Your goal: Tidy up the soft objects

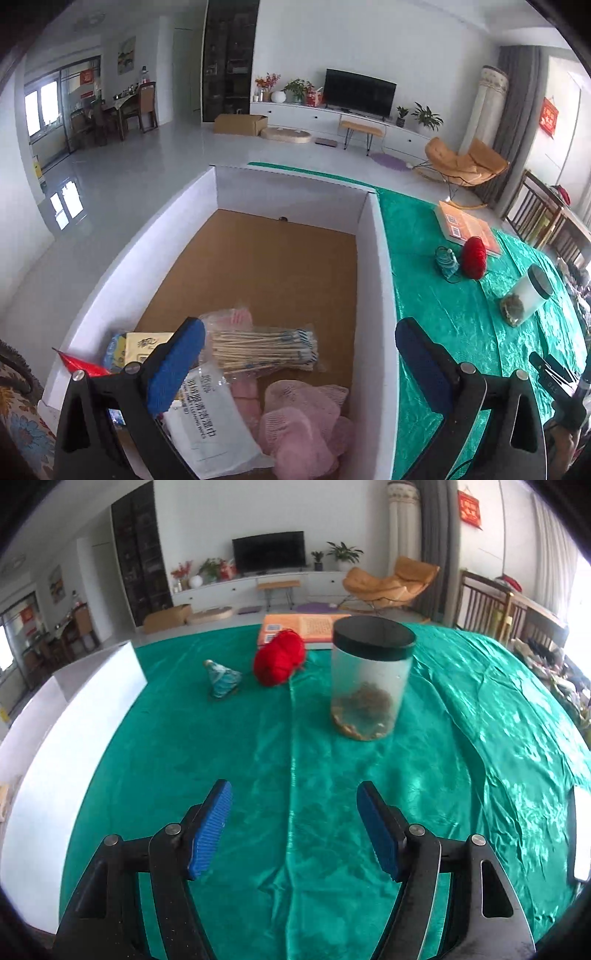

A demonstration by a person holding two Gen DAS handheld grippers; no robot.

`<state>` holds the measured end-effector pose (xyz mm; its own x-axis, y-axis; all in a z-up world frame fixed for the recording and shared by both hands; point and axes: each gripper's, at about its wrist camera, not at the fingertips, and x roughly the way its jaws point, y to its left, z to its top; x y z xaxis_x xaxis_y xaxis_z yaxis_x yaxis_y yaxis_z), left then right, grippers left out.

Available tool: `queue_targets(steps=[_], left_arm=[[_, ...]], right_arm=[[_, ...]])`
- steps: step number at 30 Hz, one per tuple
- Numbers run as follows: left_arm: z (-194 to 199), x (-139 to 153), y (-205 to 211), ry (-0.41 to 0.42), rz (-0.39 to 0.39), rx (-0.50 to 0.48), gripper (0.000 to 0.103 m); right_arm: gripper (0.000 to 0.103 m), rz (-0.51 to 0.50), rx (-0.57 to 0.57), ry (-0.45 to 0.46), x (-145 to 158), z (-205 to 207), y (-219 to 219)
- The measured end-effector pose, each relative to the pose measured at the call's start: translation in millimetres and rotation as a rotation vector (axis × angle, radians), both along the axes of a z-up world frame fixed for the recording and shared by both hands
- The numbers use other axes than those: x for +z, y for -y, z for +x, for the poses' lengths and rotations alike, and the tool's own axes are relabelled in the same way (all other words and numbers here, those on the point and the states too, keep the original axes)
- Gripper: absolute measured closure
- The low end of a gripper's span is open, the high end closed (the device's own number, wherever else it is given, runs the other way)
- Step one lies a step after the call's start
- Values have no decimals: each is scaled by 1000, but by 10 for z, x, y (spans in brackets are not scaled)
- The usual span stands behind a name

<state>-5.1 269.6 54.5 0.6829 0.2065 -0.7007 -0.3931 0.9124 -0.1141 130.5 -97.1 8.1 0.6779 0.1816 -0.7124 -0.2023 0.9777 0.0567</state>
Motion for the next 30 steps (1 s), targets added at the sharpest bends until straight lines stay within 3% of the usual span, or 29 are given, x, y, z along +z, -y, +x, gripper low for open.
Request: queue_targets(steps=[6,12,21,25,30], left_arm=[[310,117,493,1,16,-122,1],[497,135,792,-12,32,-199,1],[878,141,1220,-30,-2,-318,1],[1343,62,1571,-66,6,-423,1],[2187,-350,1922,-136,63,-492,1]], right_arm=[[30,14,-99,-46,-100,73,451],[30,11,-117,-68,-179,84,514],[30,1,-123,-106,-386,82,546],[30,-4,-135,-124,-546,32,586],[28,-21,-128,-93,-583,-27,589]])
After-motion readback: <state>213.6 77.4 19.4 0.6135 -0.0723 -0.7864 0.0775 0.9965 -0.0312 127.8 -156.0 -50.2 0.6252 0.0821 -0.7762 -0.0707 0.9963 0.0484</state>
